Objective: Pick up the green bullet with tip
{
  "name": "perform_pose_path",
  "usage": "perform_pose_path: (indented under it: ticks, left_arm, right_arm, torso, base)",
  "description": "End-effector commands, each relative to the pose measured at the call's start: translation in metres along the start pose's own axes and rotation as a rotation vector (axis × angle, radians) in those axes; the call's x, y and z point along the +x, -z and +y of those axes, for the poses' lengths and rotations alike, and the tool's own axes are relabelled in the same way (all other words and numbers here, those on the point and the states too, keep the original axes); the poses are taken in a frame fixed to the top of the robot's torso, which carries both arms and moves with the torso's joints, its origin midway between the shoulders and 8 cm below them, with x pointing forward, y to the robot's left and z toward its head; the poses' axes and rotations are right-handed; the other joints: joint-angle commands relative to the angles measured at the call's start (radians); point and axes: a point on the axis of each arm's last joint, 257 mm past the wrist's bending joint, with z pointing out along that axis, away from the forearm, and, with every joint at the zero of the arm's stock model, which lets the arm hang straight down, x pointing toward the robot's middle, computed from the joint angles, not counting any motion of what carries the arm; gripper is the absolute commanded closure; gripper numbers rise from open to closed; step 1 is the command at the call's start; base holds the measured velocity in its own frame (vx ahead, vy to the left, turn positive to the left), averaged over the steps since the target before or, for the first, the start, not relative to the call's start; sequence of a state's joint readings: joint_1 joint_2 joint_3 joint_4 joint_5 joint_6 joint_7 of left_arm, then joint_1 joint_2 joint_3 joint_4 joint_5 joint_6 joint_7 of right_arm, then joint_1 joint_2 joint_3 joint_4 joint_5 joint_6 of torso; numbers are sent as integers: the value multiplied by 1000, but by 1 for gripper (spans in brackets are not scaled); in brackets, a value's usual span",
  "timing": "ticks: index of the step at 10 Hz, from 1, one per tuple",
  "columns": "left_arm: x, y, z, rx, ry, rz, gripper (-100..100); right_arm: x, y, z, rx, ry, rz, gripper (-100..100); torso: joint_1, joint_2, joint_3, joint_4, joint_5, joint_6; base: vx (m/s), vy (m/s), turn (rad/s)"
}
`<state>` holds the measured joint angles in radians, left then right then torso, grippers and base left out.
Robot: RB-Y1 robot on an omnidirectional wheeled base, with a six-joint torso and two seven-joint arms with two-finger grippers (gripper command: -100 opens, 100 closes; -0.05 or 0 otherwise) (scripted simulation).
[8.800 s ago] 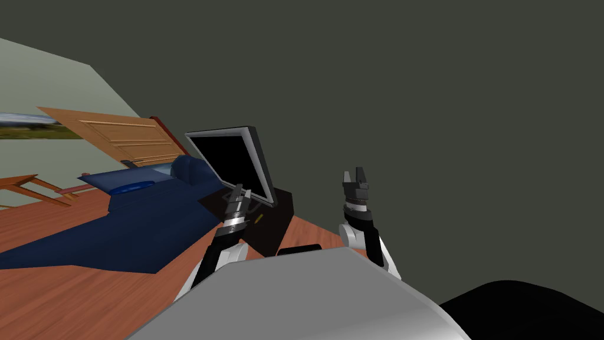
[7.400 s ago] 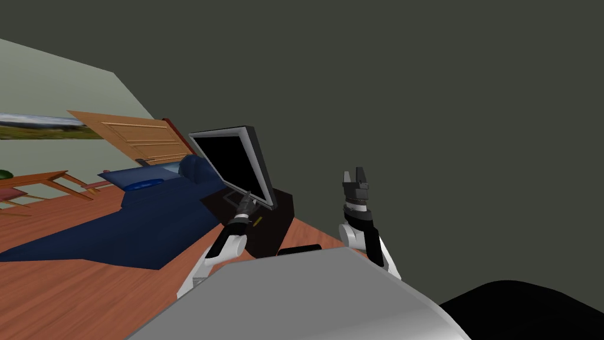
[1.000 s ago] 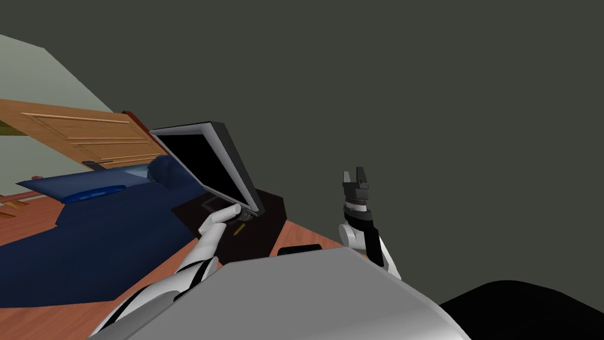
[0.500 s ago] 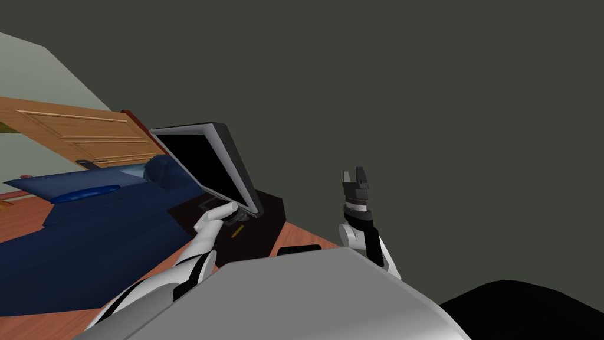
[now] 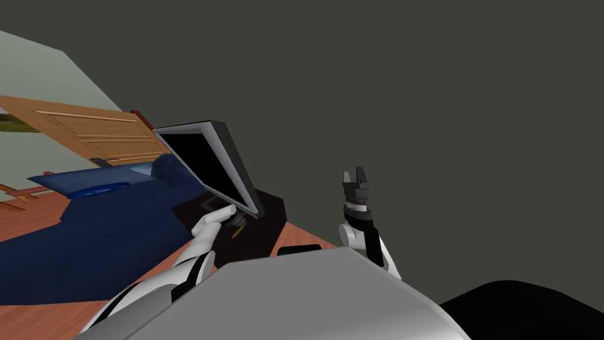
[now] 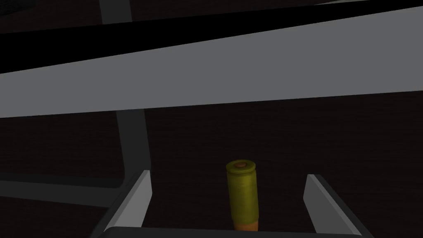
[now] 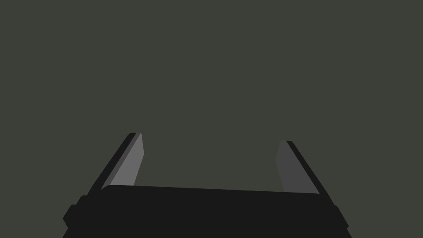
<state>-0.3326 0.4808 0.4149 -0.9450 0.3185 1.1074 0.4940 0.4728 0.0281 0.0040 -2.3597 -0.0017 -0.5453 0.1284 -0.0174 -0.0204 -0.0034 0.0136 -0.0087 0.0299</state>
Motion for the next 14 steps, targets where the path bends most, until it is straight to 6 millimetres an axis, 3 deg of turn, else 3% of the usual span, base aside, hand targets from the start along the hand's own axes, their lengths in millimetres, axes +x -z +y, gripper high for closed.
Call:
perform_pose_path:
  ticks: [1,3,5,8,9,10,11,14]
  left_arm:
    - [-12,-6,6,-15,11,-20,-100]
    - [-42,-19,24,-56,39,-72,-100]
    - [-51,-23,30,-70,48,-88,-100]
    - [-85,-34,53,-117,82,-144,-100]
    - [-75,-32,48,-108,75,-133,-100]
    - [-76,-33,48,-109,76,-135,0]
    - [-78,-41,60,-114,78,-129,-100]
    - [-80,-51,75,-122,82,-122,-100]
  right_arm:
    - [0,0,0,0,0,0,0]
    - [0,0,0,0,0,0,0]
    - [0,0,0,0,0,0,0]
    - [0,0,0,0,0,0,0]
    - [0,0,0,0,0,0,0]
    - [0,0,0,0,0,0,0]
    - [0,0,0,0,0,0,0]
    - [0,0,0,0,0,0,0]
  torso:
    - [0,0,0,0,0,0]
    - [0,-1,0,0,0,0]
    - [0,-2,-1,-1,0,0]
    - [0,0,0,0,0,0]
    - [-1,-1,-1,0,0,0]
    - [0,0,0,0,0,0]
    - [0,1,1,0,0,0]
    - [4,1,1,0,1,0]
  base:
    - [40,-1,42]
    - [60,-3,131]
    - [63,-18,65]
    - [42,-15,105]
    - [27,-13,28]
    - [0,0,0]
    - [7,39,54]
    - [13,60,46]
